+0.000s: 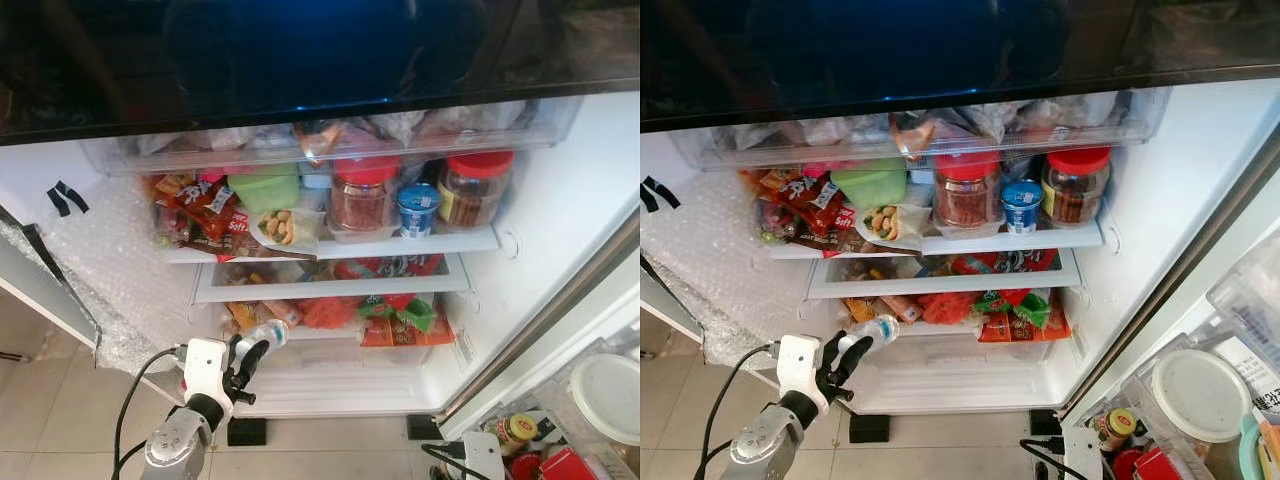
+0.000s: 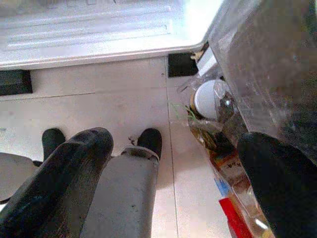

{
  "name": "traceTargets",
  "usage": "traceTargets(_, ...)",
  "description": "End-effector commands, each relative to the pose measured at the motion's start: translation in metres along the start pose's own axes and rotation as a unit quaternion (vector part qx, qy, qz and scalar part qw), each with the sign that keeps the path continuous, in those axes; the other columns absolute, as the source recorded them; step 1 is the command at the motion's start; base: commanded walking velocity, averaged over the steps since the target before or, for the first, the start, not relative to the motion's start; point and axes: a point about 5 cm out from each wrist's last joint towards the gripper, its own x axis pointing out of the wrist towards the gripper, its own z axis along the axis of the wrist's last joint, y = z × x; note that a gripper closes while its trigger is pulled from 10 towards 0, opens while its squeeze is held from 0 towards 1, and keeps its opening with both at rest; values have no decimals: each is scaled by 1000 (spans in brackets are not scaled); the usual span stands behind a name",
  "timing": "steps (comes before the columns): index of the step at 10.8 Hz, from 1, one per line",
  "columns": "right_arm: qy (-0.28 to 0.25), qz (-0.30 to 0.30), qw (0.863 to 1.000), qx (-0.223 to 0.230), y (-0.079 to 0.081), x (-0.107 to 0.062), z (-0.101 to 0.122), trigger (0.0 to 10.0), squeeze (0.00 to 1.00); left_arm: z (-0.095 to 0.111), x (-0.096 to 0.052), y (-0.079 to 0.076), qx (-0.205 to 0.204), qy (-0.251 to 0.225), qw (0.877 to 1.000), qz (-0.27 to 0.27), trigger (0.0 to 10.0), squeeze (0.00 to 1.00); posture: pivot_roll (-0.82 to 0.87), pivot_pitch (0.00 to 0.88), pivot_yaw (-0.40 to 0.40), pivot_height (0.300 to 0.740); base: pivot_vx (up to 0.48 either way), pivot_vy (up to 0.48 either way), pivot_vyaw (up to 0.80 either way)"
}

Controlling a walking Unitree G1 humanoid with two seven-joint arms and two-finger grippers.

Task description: Restocking fridge

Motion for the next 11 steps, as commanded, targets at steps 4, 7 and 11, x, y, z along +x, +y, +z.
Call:
traceTargets(4, -11, 19, 999, -27, 3, 0, 1, 10000, 0, 5, 3, 4, 7, -3, 1000, 4, 10000, 0, 100, 113, 77, 655, 0, 0, 0)
traceTargets(7, -12, 16, 1000, -23, 3, 0, 1, 10000, 0, 10, 7, 2, 7, -11, 1000, 1, 10000, 0, 96, 118, 78, 655, 0, 0, 0)
traceTargets(11, -12, 22, 999, -26, 4, 0, 1, 10000, 0, 29, 23, -1, -11, -44, 999, -1, 10000, 0, 100, 125, 81, 655, 0, 0, 0)
